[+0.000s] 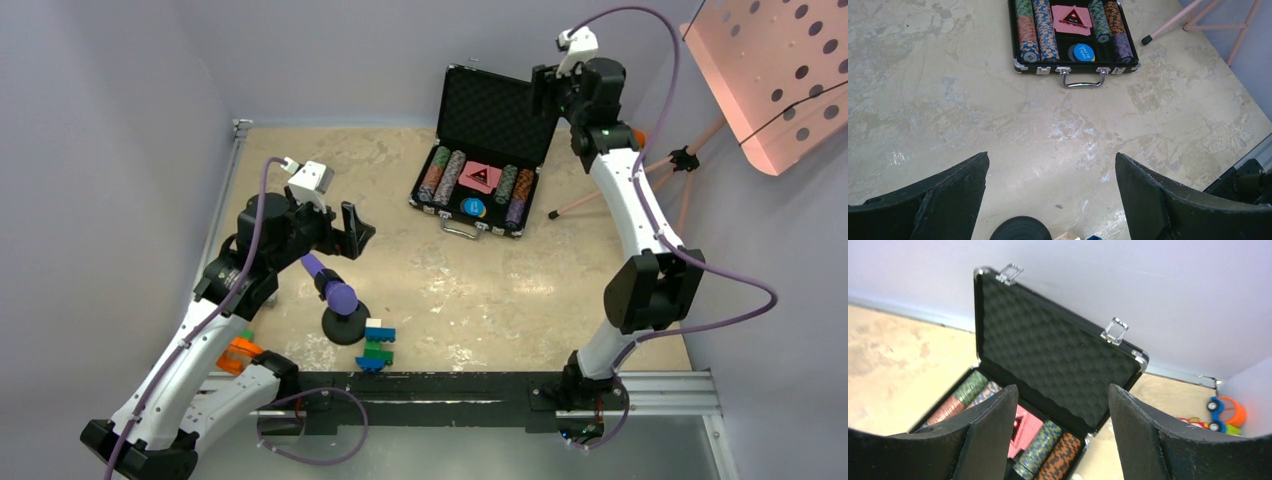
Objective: Pack up texas hold em set
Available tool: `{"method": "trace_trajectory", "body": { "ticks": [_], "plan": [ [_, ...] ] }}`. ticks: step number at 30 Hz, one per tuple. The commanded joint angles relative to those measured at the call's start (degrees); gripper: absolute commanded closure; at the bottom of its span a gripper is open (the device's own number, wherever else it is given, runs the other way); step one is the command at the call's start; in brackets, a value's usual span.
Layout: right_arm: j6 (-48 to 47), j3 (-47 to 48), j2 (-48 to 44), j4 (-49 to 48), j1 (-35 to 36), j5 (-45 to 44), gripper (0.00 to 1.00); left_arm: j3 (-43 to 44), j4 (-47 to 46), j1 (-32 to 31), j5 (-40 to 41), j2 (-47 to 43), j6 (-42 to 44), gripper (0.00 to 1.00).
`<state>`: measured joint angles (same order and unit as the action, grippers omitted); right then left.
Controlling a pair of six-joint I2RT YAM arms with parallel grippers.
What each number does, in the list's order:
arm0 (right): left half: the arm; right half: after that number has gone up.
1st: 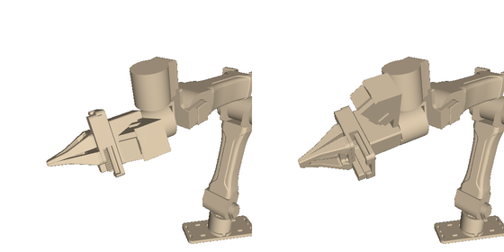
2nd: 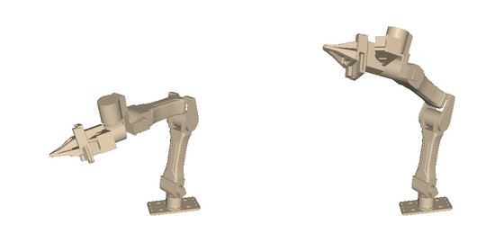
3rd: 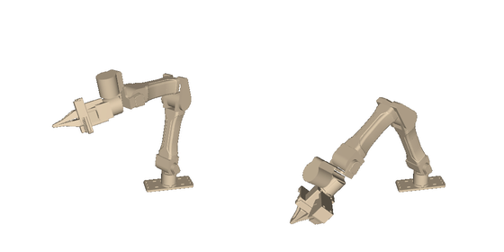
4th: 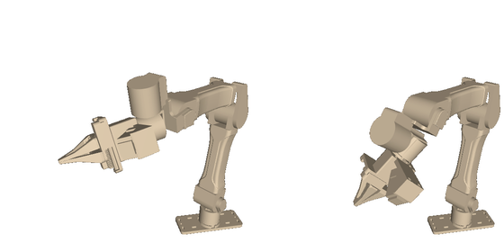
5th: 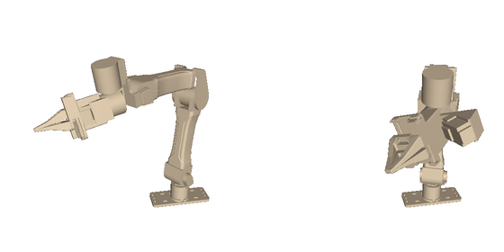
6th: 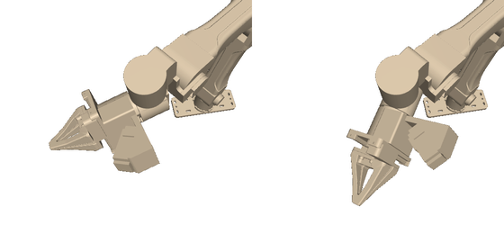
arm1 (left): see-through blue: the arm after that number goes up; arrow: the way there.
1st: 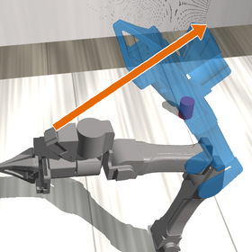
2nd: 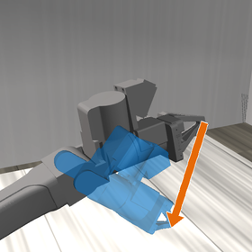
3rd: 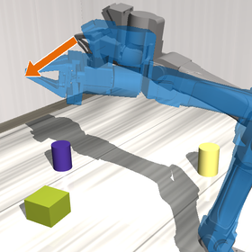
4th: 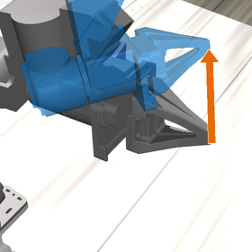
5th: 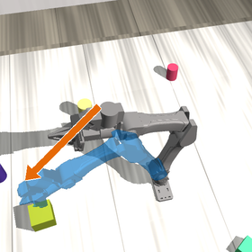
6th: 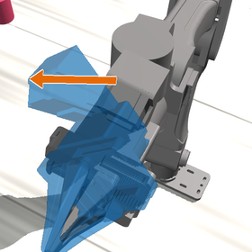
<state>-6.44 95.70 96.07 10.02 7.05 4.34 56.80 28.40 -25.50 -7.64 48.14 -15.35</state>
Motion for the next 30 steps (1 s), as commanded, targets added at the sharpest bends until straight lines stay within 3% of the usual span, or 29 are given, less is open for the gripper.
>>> {"method": "trace_trajectory", "body": {
  "ticks": [1,7,17,30],
  "plan": [
    [13.2,5.8,4.0,0.9,-3.2,6.7,0.29,1.7,-1.2,0.3,0.7,0.1,1.3,0.00],
    [21.7,7.8,8.6,-6.1,-8.3,11.2,0.28,1.7,-1.2,0.3,0.7,0.2,1.5,0.00],
    [22.1,12.5,15.8,-11.4,-11.0,10.3,0.27,1.8,-1.2,0.3,0.5,0.5,1.7,0.00],
    [20.0,25.9,28.4,-6.5,-12.9,14.2,0.26,1.7,-1.3,0.3,0.4,0.8,2.1,0.00]
  ]
}}
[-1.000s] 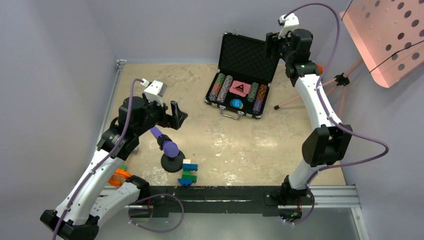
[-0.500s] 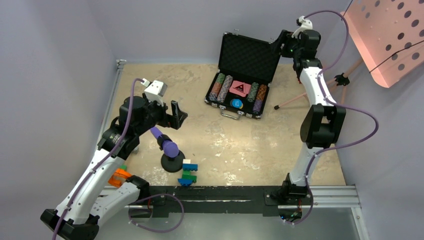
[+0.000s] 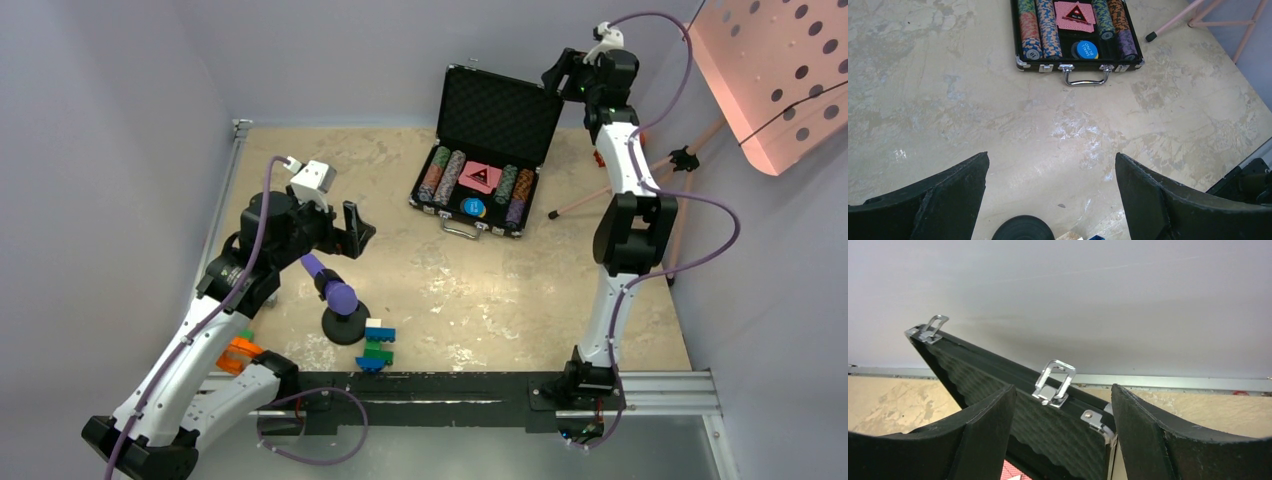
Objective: Pack up texas hold em set
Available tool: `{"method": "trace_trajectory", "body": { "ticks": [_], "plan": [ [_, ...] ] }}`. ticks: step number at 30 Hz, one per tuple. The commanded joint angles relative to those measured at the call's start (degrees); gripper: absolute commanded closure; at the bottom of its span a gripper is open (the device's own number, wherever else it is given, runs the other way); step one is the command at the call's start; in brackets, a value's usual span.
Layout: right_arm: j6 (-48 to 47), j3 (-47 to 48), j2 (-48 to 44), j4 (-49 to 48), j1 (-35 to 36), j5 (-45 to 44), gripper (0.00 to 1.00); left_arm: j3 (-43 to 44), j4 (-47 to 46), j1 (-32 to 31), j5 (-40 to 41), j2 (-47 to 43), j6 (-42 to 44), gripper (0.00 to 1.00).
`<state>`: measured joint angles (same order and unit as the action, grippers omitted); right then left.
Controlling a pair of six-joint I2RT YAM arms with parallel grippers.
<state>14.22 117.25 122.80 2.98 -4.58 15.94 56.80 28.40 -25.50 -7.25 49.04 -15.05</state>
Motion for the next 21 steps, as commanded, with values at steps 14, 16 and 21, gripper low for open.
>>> {"method": "trace_trajectory", "body": {
  "ticks": [14,16,21],
  "plan": [
    [-1.1,2.6,3.8,-1.2,-2.5,24.9,0.26,1.7,-1.3,0.3,0.1,-0.1,2.0,0.00],
    [-0.7,0.4,2.8,-2.6,-2.4,26.3,0.26,1.7,-1.2,0.3,0.0,-0.1,2.0,0.00],
    [-0.7,-1.5,1.7,-2.6,-2.5,29.0,0.27,1.8,-1.2,0.3,-0.1,-0.2,2.0,0.00]
  ]
}}
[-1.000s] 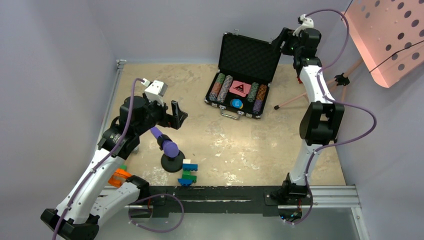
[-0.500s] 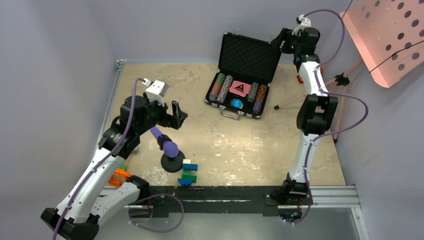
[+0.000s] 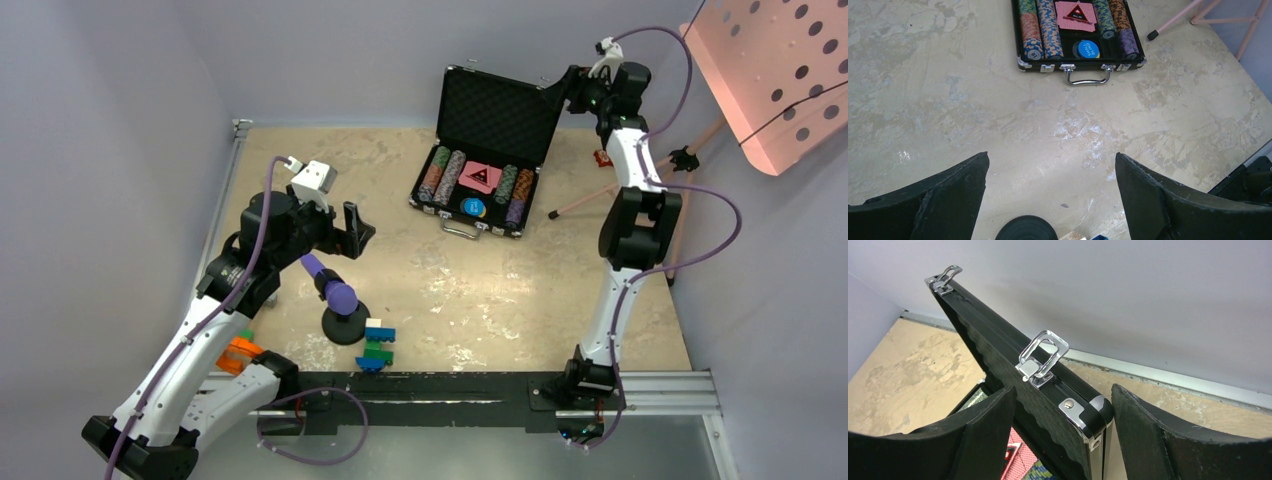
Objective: Pack up texas hold em set
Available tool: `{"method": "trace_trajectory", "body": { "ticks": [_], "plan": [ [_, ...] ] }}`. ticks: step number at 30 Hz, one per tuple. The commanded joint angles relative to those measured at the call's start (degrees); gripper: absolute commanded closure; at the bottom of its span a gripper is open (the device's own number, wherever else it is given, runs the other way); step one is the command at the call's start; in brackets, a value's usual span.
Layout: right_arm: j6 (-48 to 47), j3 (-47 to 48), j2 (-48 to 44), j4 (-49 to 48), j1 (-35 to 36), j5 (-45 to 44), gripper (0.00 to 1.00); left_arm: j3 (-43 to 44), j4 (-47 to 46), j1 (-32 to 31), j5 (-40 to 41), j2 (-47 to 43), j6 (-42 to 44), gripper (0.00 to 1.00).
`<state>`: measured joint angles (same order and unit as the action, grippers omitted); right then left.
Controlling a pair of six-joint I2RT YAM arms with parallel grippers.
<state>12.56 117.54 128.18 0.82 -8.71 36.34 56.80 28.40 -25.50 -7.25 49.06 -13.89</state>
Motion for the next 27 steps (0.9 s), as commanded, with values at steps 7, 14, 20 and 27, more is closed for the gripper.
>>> {"method": "trace_trajectory", "body": {
  "ticks": [7,14,20,27],
  "plan": [
    [0.8,-10.2,-8.8,-6.3,1.7,14.8,0.27,1.8,-1.2,0.3,-0.2,-0.3,0.9,0.00],
    [0.2,-17.6,-14.4,-6.9,1.7,18.9,0.28,1.7,-1.2,0.3,-0.2,-0.3,0.9,0.00],
    [-1.0,-34.7,-27.1,-8.0,1.9,21.3,0.28,1.7,-1.3,0.3,-0.6,-0.5,0.8,0.00],
    [-3.1,-52.5,-45.3,-5.1,2.8,18.2,0.28,1.4,-2.0,0.3,-2.3,-1.8,0.0,0.00]
  ]
}}
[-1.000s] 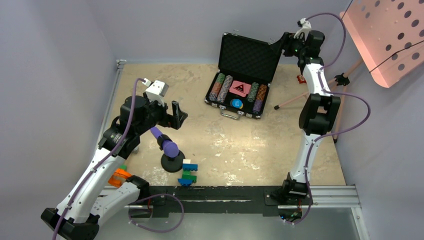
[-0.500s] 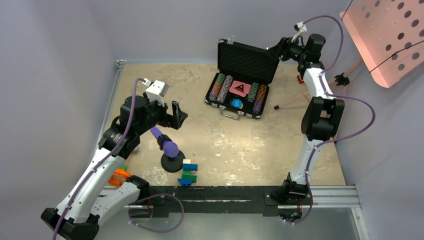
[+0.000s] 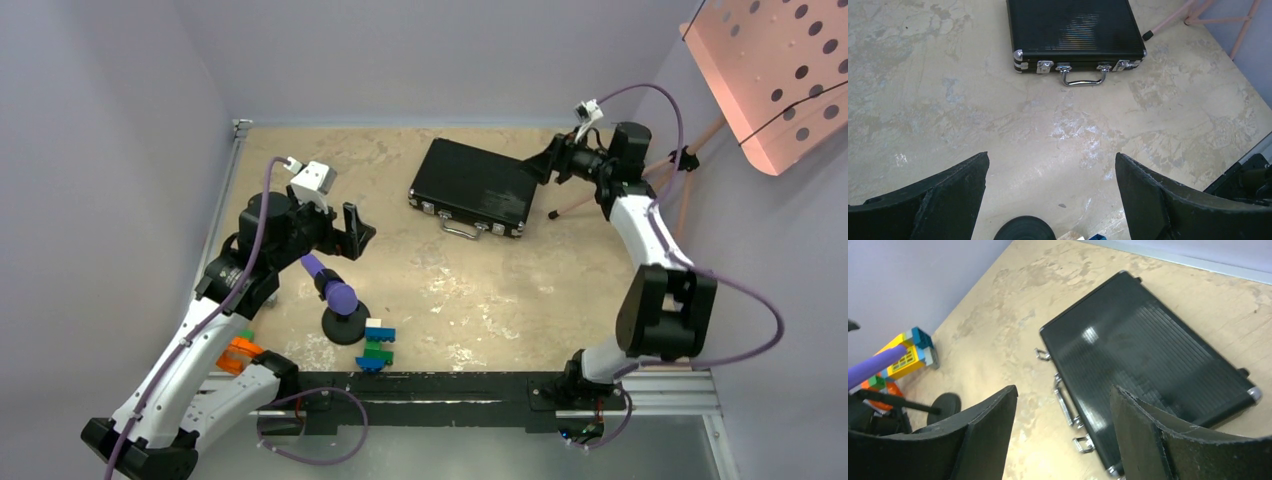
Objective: Pack up texas hold em set
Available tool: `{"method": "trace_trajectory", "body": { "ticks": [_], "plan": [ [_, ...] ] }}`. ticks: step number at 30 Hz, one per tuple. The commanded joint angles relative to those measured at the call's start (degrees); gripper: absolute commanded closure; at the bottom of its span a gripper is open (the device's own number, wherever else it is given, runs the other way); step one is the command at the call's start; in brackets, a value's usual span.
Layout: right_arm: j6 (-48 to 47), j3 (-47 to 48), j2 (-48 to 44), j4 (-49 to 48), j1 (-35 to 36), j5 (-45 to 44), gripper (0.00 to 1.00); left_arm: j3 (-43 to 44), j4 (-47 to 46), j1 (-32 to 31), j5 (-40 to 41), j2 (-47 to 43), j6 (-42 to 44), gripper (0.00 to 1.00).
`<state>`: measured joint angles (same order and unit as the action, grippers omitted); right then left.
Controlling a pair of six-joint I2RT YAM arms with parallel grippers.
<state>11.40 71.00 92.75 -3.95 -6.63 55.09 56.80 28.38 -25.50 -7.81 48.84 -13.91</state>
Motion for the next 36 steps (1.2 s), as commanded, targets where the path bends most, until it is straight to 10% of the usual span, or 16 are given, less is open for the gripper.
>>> {"method": "trace_trajectory", "body": {
  "ticks": [1,21,36],
  "plan": [
    [-2.2,-7.2,-11.9,0.7,0.8,-1.6,0.28,1.4,-2.1,0.3,-1.9,-1.7,-0.1,0.00],
    [0.7,-18.8,-29.5,11.4,13.0,-27.3,0.43,0.2,-0.9,0.3,2.4,-5.9,-0.1,0.00],
    [13.5,-27.2,-25.8,5.7,24.3,-50.2,0.69,0.3,0.1,0.2,3.2,-2.1,-0.5,0.00]
  ]
}}
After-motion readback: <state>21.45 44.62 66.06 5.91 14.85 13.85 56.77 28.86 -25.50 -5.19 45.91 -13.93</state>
